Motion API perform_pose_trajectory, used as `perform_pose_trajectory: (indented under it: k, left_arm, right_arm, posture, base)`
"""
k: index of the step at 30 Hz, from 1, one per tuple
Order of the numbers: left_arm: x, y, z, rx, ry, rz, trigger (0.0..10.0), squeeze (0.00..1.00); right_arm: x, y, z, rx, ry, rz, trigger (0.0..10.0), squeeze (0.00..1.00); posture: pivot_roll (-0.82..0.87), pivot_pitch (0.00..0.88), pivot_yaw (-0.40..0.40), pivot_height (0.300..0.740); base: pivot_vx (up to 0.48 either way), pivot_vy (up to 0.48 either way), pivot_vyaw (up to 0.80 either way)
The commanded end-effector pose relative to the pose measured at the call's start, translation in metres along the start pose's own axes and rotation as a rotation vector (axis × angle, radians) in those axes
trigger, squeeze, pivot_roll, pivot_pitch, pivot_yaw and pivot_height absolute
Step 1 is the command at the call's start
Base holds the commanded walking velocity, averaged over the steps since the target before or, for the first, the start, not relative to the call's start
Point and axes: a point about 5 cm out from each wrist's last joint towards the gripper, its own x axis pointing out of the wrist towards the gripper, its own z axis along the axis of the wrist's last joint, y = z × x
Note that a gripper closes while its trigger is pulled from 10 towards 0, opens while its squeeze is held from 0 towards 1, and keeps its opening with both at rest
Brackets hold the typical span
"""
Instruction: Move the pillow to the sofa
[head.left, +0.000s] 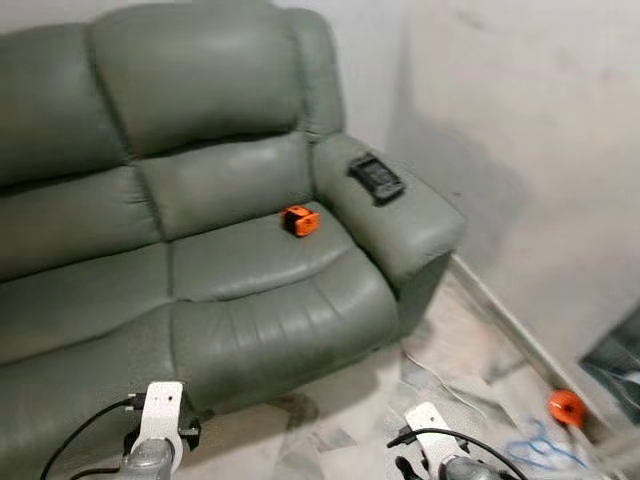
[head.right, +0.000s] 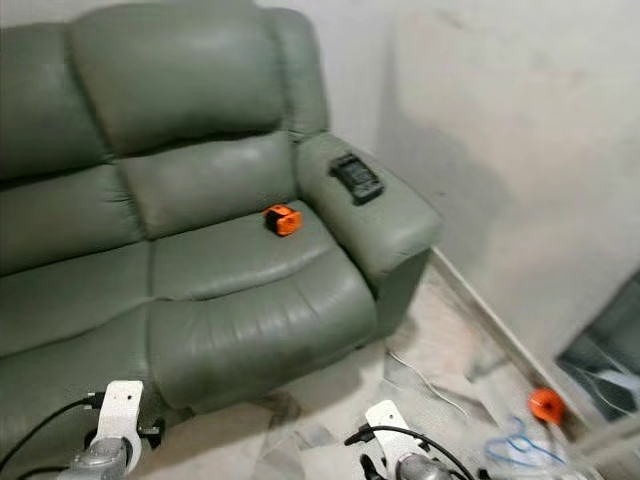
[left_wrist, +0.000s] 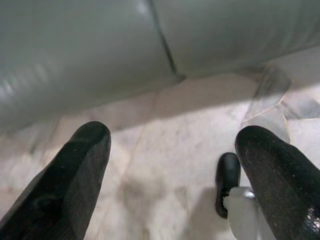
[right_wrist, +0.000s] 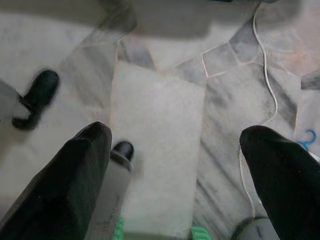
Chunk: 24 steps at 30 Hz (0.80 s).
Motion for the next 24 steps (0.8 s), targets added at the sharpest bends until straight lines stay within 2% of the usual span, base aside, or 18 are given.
perform_pose_trajectory:
  k: [1, 10, 13, 24]
  left_arm:
    - [-0.0003, 0.0043, -0.0027, 0.01, 0.013, 0.01, 10.0, 0.0]
    - [-0.0005, 0.0044, -0.0048, 0.02, 0.027, 0.011, 10.0, 0.0]
    - [-0.0006, 0.0024, -0.0074, -0.023, 0.054, -0.021, 10.0, 0.0]
    - [-0.0008, 0.0034, -0.0091, 0.015, 0.066, -0.007, 10.0, 0.0]
  right_arm:
    - [0.0012, 0.0012, 0.0071, -0.009, -0.016, 0.003, 10.0, 0.0]
    - [0.0015, 0.0022, 0.0095, -0.052, -0.019, 0.011, 10.0, 0.0]
    - [0.0016, 0.0023, 0.0096, -0.053, -0.02, 0.012, 10.0, 0.0]
    - [0.0016, 0.0033, 0.0089, -0.035, -0.021, 0.012, 10.0, 0.0]
  posture:
    - [-0.1, 0.0, -0.012, 0.74]
    - [-0.1, 0.0, -0.013, 0.74]
    - [-0.1, 0.0, -0.012, 0.74]
    - [-0.1, 0.0, -0.003, 0.74]
  base:
    - [0.0, 0.0, 0.8]
    - [0.0, 0.0, 0.8]
    - [0.0, 0.0, 0.8]
    - [0.0, 0.0, 0.8]
